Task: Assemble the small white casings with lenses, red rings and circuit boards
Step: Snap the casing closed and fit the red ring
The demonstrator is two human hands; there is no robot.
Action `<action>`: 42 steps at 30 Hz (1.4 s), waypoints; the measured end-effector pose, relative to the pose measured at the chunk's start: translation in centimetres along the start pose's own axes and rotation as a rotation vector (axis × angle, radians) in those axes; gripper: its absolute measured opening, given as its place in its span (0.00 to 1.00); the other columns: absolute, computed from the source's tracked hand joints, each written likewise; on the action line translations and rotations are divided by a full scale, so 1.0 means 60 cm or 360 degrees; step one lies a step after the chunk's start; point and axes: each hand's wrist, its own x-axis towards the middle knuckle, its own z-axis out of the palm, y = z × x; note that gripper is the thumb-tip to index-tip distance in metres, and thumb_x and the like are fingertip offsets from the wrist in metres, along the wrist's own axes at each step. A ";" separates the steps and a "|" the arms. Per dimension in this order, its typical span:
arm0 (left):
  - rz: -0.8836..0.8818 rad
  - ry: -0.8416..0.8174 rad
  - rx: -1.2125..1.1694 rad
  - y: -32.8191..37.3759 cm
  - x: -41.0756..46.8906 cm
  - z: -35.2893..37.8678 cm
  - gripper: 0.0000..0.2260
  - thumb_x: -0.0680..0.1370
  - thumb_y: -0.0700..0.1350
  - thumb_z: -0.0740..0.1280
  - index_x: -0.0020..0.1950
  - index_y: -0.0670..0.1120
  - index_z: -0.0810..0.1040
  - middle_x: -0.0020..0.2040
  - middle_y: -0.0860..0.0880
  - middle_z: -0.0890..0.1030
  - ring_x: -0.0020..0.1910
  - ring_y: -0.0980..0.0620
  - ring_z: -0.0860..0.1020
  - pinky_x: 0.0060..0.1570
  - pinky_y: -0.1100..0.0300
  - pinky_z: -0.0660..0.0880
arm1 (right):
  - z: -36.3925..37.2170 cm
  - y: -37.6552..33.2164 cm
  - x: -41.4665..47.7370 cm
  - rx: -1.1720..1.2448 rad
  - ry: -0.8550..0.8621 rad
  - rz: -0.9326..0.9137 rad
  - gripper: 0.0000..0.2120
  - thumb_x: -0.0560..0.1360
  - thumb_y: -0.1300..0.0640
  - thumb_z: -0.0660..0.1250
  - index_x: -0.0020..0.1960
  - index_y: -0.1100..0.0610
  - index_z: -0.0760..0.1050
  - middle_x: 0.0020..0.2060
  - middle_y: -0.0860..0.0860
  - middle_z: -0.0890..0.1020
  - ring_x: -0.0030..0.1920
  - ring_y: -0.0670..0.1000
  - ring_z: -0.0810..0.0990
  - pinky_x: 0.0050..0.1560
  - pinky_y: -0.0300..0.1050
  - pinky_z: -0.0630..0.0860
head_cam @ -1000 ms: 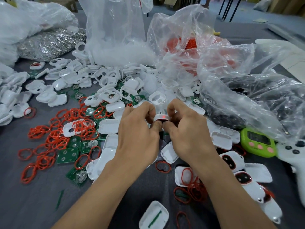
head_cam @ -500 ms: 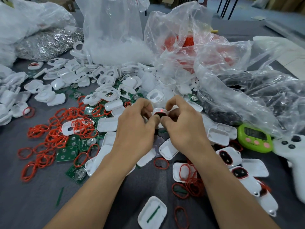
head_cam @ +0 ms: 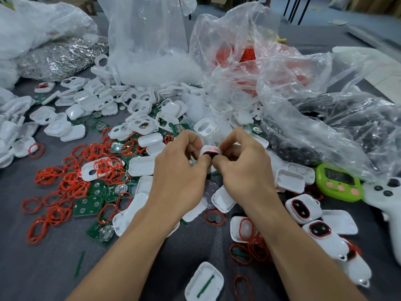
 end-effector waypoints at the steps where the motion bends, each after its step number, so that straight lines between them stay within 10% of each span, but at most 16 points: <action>1: 0.0007 -0.0005 0.0005 -0.001 -0.001 0.001 0.06 0.74 0.47 0.70 0.44 0.55 0.74 0.38 0.57 0.79 0.40 0.52 0.76 0.40 0.52 0.73 | 0.001 0.001 -0.001 -0.0022 0.0020 -0.0007 0.12 0.72 0.60 0.72 0.40 0.47 0.71 0.31 0.45 0.82 0.29 0.43 0.76 0.29 0.32 0.68; 10: -0.0073 -0.0162 -0.0243 -0.001 0.005 -0.006 0.10 0.78 0.47 0.72 0.52 0.61 0.78 0.37 0.54 0.84 0.31 0.54 0.79 0.34 0.57 0.75 | -0.013 -0.007 0.011 0.0665 0.0095 0.0187 0.04 0.73 0.54 0.76 0.45 0.48 0.82 0.32 0.50 0.84 0.30 0.46 0.78 0.35 0.47 0.77; 21: -0.0098 -0.0229 -0.0663 0.012 0.007 -0.016 0.06 0.73 0.45 0.71 0.45 0.51 0.87 0.33 0.38 0.81 0.30 0.48 0.74 0.34 0.52 0.73 | -0.025 -0.022 0.005 0.0890 -0.0198 0.0047 0.10 0.77 0.68 0.72 0.45 0.53 0.83 0.34 0.50 0.85 0.32 0.47 0.81 0.34 0.38 0.78; 35: -0.0134 0.0037 -0.0599 0.014 -0.003 -0.010 0.12 0.69 0.47 0.69 0.32 0.39 0.81 0.29 0.36 0.75 0.25 0.52 0.65 0.26 0.60 0.60 | -0.015 -0.019 0.000 0.0986 -0.0261 -0.0002 0.05 0.76 0.67 0.72 0.46 0.58 0.82 0.30 0.53 0.82 0.28 0.50 0.77 0.31 0.36 0.76; 42: -0.0211 -0.0114 -0.0671 0.017 0.006 -0.015 0.11 0.71 0.43 0.70 0.29 0.49 0.82 0.25 0.48 0.77 0.23 0.56 0.68 0.24 0.65 0.63 | -0.017 -0.013 0.001 0.0937 -0.0257 0.0006 0.03 0.76 0.63 0.74 0.46 0.56 0.82 0.31 0.54 0.82 0.29 0.50 0.78 0.33 0.39 0.76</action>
